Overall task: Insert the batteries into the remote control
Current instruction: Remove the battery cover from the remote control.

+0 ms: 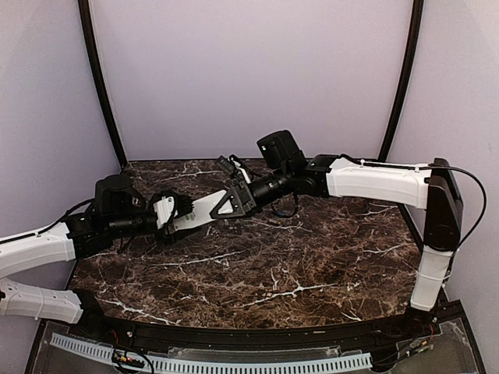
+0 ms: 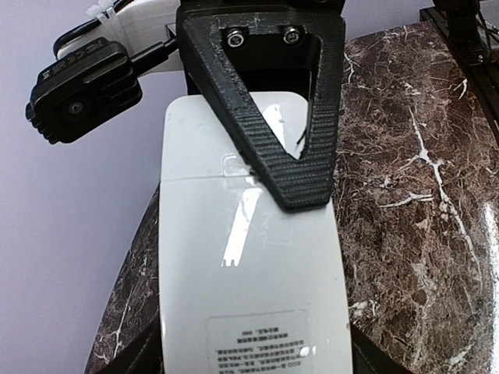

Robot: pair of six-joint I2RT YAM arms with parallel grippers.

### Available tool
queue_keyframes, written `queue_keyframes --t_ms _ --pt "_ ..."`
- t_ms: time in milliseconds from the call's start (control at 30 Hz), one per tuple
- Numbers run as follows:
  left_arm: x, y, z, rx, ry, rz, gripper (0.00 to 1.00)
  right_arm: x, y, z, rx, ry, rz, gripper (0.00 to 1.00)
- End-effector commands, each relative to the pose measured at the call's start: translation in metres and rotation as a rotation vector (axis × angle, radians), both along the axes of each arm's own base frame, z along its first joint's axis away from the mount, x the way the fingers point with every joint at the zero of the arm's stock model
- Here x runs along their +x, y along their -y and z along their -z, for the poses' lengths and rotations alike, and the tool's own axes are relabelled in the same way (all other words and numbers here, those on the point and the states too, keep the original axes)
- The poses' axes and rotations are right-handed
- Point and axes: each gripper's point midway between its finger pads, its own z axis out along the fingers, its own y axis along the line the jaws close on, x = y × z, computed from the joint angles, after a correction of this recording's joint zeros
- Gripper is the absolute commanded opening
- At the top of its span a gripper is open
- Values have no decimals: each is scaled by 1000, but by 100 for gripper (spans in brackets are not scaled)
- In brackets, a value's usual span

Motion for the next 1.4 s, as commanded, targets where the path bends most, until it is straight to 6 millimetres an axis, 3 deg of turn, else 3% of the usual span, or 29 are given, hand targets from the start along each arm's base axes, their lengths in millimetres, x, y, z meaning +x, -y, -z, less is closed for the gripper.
queue_keyframes --t_ms 0,33,167,200,233,367,400,600,800,867,1167,1300,1367 --pt "-4 6 -14 -39 5 33 60 -5 -6 1 32 -1 -26 0" --pt "-5 7 -14 -43 -1 39 56 -4 -6 2 31 -4 -27 0" --pt "-8 7 -16 -52 -16 43 19 -3 -6 4 24 3 -21 0" --pt "-8 6 -17 -55 -14 42 6 0 -4 6 11 14 -2 5" --pt "-9 6 -17 -55 -15 42 1 4 -2 9 -6 19 15 17" --pt "-13 3 -10 -19 -51 44 0 20 6 18 -47 52 95 56" --pt "-14 2 -6 -7 -66 46 0 23 6 22 -59 61 109 59" --pt "-17 3 -5 -15 -79 54 0 28 6 44 -97 69 131 56" --pt "-22 1 1 9 -95 69 0 29 14 57 -118 75 122 22" --pt "-21 -1 1 7 -89 56 0 28 19 62 -127 64 117 18" --pt "-15 -3 8 34 -88 27 0 19 36 66 -118 42 75 15" --pt "-16 -4 11 40 -87 28 0 16 44 60 -97 39 63 23" --pt "-17 -3 12 40 -89 34 0 16 42 56 -77 35 54 32"
